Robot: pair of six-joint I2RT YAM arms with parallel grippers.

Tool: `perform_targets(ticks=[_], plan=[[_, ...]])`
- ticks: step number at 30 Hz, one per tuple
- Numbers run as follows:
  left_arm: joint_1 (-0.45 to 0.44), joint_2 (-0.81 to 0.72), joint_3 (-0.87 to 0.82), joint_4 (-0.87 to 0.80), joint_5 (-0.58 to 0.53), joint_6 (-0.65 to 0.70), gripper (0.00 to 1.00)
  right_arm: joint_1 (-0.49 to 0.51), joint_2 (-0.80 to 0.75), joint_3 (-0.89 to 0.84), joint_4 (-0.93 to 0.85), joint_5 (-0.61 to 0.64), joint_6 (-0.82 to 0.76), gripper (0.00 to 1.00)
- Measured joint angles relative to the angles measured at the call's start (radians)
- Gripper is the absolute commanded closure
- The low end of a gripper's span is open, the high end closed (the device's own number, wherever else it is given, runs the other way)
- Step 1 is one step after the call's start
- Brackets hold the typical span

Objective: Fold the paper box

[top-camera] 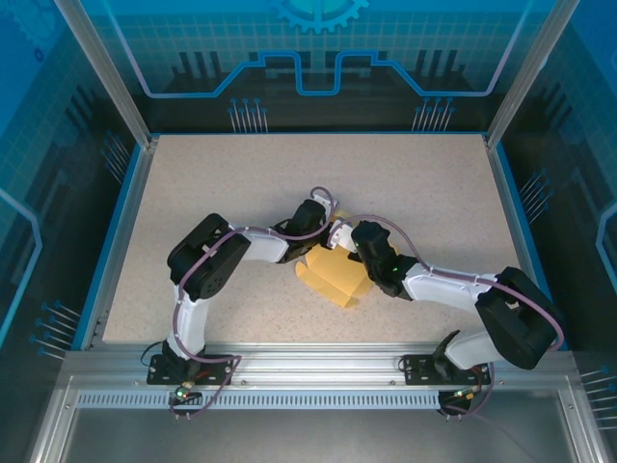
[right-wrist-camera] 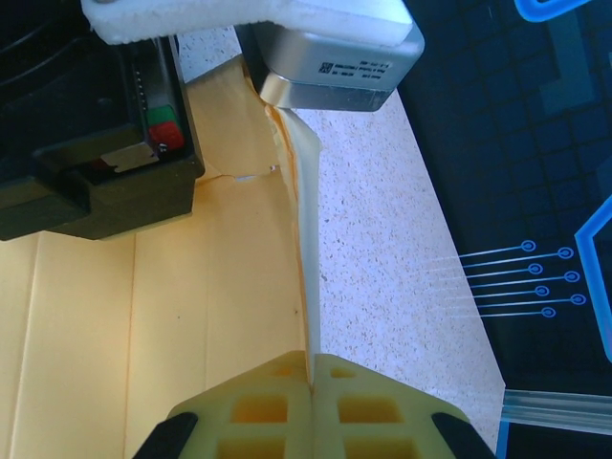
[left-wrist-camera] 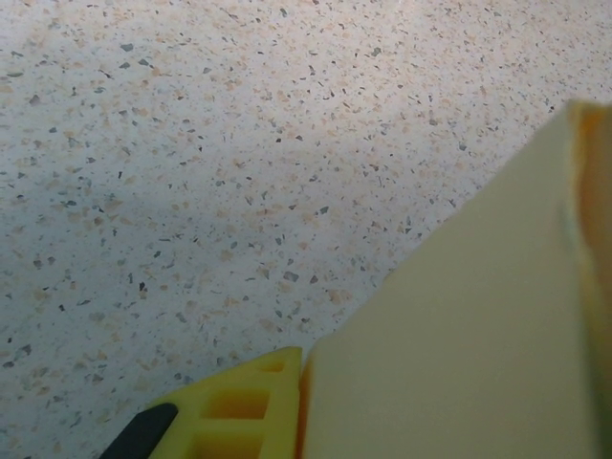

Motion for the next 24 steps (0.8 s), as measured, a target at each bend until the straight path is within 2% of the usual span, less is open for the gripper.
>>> perform_targets(ticks=[6, 17, 24], plan=[[0.012, 0.0, -0.016, 0.043, 0.027, 0.0, 0.77, -0.001, 0.0, 0.0, 0.0, 0.0, 0.008, 0.99], [0.058, -0.035, -0.111, 0.171, 0.13, -0.014, 0.51, 0.0, 0.0, -0.005, -0.011, -0.008, 0.024, 0.99], [0.069, -0.077, -0.132, 0.219, 0.154, 0.004, 0.47, 0.0, 0.0, -0.005, -0.02, -0.008, 0.026, 1.0]])
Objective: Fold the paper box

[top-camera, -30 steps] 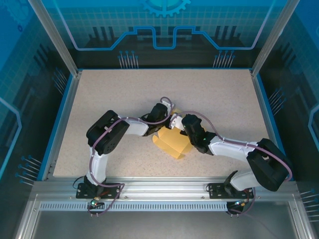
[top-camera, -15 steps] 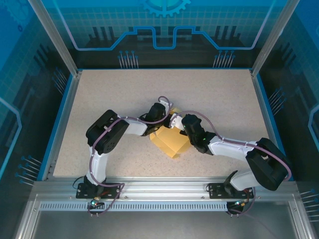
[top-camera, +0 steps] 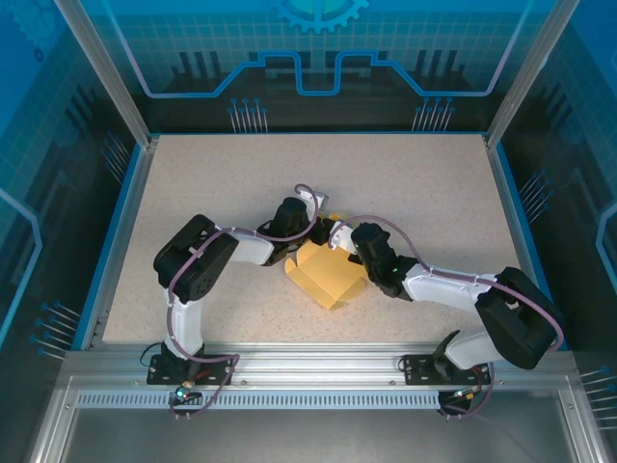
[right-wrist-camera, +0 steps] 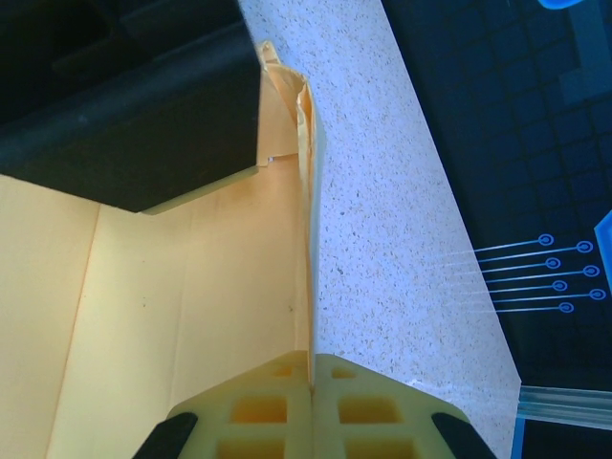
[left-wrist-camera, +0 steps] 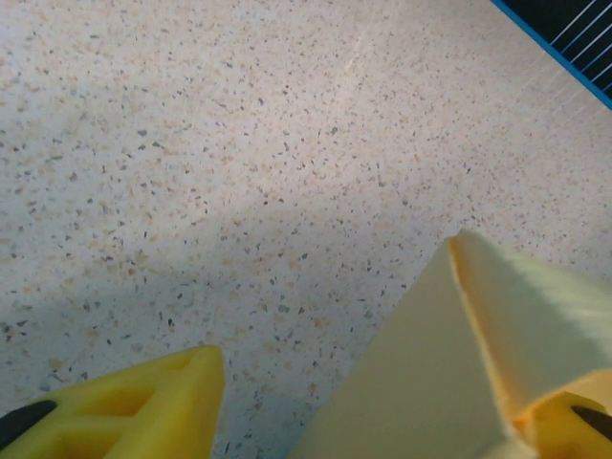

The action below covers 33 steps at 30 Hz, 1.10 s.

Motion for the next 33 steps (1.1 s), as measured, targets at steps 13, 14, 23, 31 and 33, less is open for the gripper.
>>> perform_targets(ticks=[13, 14, 23, 31, 33], plan=[[0.001, -0.001, 0.062, -0.103, 0.012, -0.001, 0.62, 0.0, 0.0, 0.0, -0.002, 0.0, 0.005, 1.0], [-0.002, -0.001, 0.066, -0.111, 0.008, -0.002, 0.63, 0.0, 0.0, 0.0, -0.002, 0.0, 0.008, 1.0], [-0.04, -0.001, 0.108, -0.18, -0.085, -0.029, 0.73, -0.001, 0.0, 0.0, -0.001, 0.005, 0.011, 1.0], [-0.057, -0.001, 0.129, -0.214, -0.132, -0.056, 0.69, -0.001, 0.003, 0.0, 0.005, 0.012, 0.011, 1.0], [-0.054, -0.001, 0.115, -0.183, -0.125, -0.056, 0.65, -0.001, 0.003, -0.001, 0.006, 0.014, 0.013, 1.0]])
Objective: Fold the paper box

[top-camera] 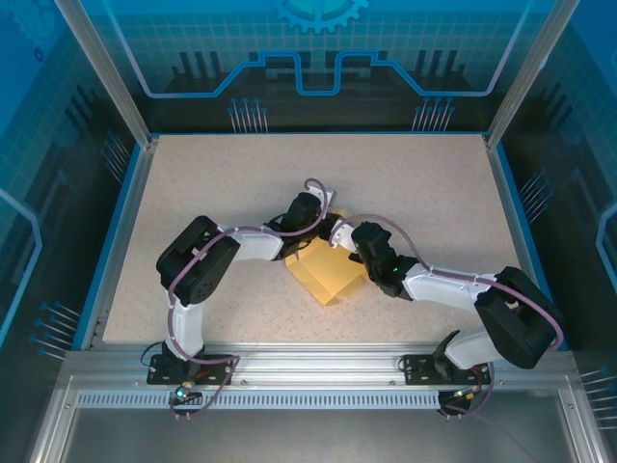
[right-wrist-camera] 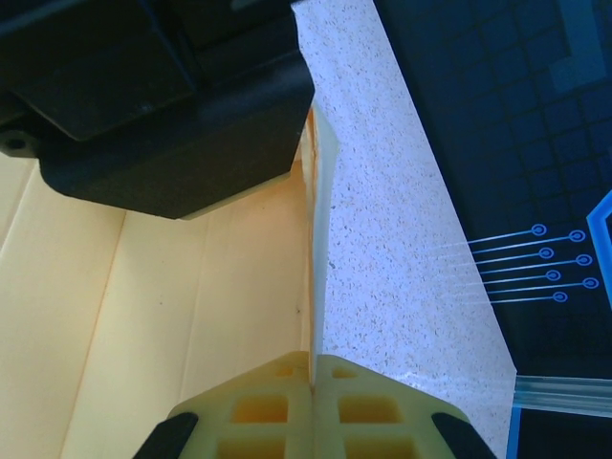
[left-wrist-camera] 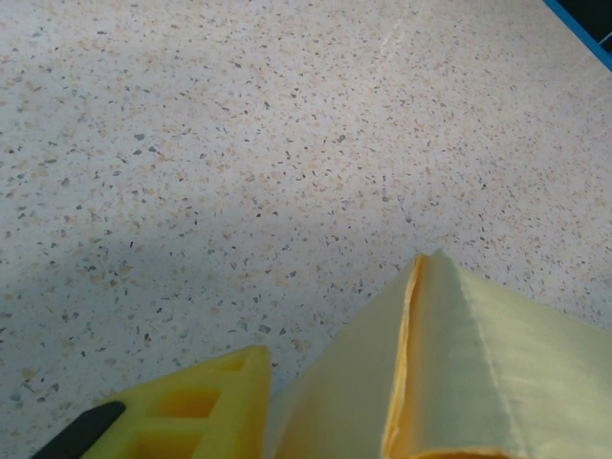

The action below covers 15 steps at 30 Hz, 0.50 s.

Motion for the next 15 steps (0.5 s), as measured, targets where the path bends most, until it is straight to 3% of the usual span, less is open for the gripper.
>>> perform_targets(ticks=[8, 15], plan=[[0.045, -0.011, -0.088, 0.116, 0.111, 0.017, 0.47, 0.0, -0.006, -0.006, -0.002, -0.027, 0.01, 1.0], [0.06, -0.048, -0.161, 0.194, 0.175, 0.048, 0.41, -0.002, -0.007, -0.008, -0.014, -0.041, 0.014, 1.0]])
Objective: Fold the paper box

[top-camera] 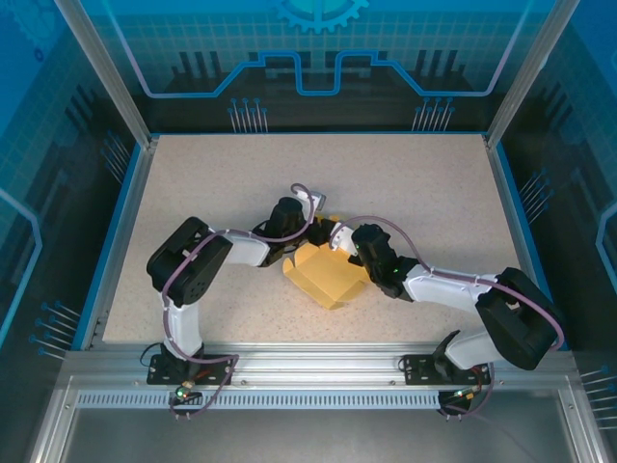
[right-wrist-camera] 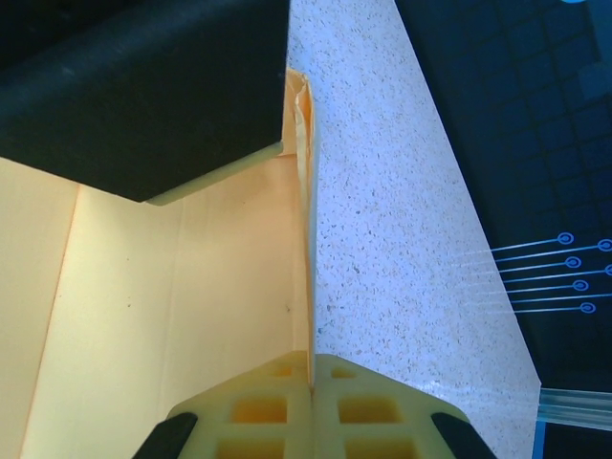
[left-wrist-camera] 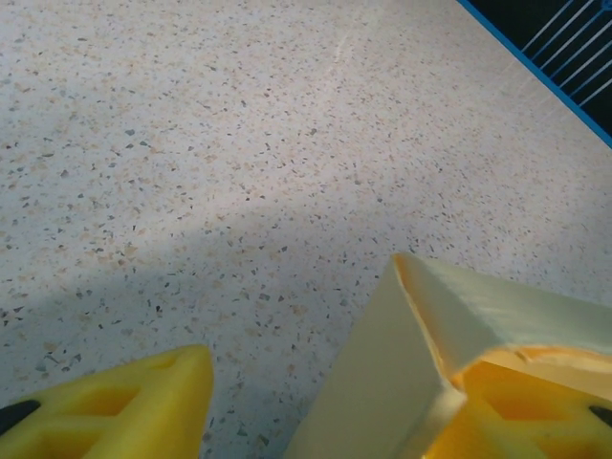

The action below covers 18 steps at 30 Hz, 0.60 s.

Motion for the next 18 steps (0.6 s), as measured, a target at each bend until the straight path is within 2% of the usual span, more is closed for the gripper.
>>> perform_targets(ticks=[6, 14, 18], plan=[[0.0, 0.0, -0.016, 0.012, 0.018, 0.017, 0.42, 0.0, 0.0, 0.0, -0.006, 0.0, 0.0, 1.0], [0.0, 0.0, -0.03, 0.013, 0.026, 0.043, 0.53, 0.0, -0.013, 0.0, -0.016, -0.012, 0.0, 1.0], [0.0, 0.0, -0.048, 0.016, 0.035, 0.043, 0.53, -0.003, -0.018, 0.0, -0.022, -0.019, 0.0, 1.0]])
